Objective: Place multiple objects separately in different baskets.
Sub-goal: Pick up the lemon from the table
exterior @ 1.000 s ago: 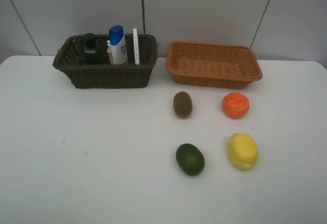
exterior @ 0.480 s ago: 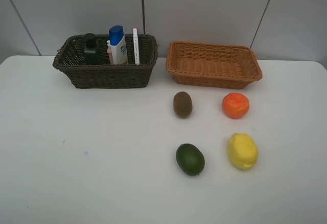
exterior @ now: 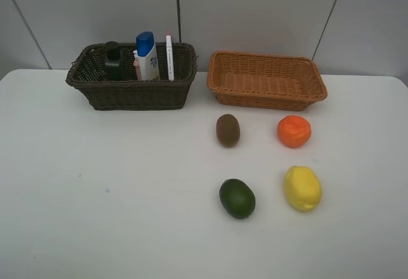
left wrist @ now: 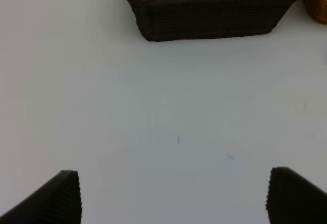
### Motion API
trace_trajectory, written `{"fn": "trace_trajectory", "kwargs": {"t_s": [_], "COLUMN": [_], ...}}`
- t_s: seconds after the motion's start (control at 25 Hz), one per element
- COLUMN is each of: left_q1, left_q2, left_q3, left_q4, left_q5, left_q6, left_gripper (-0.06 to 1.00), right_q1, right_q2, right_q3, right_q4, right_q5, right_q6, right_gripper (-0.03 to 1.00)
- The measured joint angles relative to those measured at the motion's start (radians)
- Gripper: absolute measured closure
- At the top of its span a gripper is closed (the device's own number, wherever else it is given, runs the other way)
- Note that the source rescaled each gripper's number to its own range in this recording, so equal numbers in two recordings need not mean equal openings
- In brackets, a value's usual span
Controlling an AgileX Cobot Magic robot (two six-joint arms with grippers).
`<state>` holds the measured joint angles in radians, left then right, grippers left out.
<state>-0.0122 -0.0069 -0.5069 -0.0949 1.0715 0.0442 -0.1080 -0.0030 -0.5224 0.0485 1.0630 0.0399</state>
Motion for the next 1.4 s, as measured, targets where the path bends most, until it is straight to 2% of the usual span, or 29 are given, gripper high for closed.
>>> {"fn": "trace_trajectory", "kwargs": {"t_s": [0.44,0.6,0.8,1.0,1.16,1.28,1.4], "left_q1": [0.0,0.0,0.0,0.0,0.0,0.0,0.0], "left_q2": [0.0,0.0,0.0,0.0,0.0,0.0,0.0], "left_q3": [0.0,0.0,0.0,0.0,0.0,0.0,0.0], "left_q4": [0.0,0.0,0.001,0.001,0.001,0.001,0.001], "left_q5": [0.0,-0.001,-0.001,-0.001,-0.001,-0.001,-0.001], "left_q6": [-0.001,-0.001,-0.001,-0.001,-0.001,-0.001,-0.001], "left_gripper": [0.0,0.0,0.0,0.0,0.0,0.0,0.0], "right_q1": [0.0,0.0,0.0,0.0,0.002,0.049,0.172], "right_q2": [0.035,0.234,0.644,1.054,1.247,1.305,1.338], "right_q3": [0.0,0.0,-0.044,-0.168,-0.25,-0.258,-0.263], "right_q4": [-0.014,-0.037,-0.064,-0.064,-0.013,0.05,0.079], "right_q5": [0.0,0.0,-0.014,-0.014,-0.007,-0.016,-0.039], "right_q6": [0.009,0.054,0.155,0.126,0.107,0.07,0.066], "right_gripper": [0.0,0.0,0.0,0.0,0.0,0.0,0.0]}}
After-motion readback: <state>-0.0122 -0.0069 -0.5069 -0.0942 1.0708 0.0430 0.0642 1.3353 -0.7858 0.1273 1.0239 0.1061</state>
